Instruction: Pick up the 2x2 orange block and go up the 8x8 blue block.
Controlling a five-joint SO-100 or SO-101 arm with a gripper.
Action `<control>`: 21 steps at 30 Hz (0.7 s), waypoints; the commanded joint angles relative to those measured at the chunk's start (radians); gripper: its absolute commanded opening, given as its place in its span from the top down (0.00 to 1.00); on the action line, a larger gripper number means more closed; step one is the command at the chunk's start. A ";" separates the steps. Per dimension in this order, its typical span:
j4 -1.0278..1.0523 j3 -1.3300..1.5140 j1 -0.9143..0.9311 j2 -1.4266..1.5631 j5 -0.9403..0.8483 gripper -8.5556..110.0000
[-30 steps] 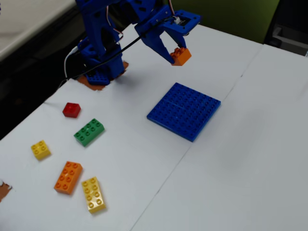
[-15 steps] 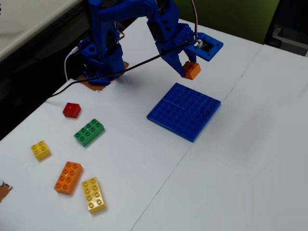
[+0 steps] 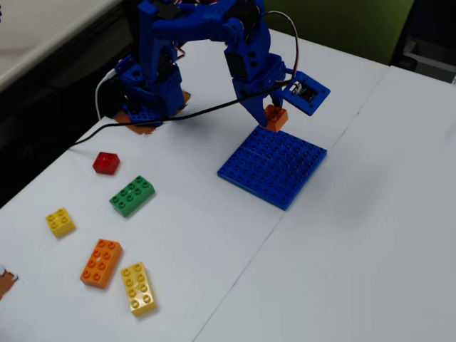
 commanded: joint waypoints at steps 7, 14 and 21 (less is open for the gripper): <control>0.002 -0.049 0.058 -0.009 -0.061 0.93; -0.043 -0.049 0.061 -0.060 -0.067 0.93; -0.071 -0.071 0.055 -0.086 -0.060 0.93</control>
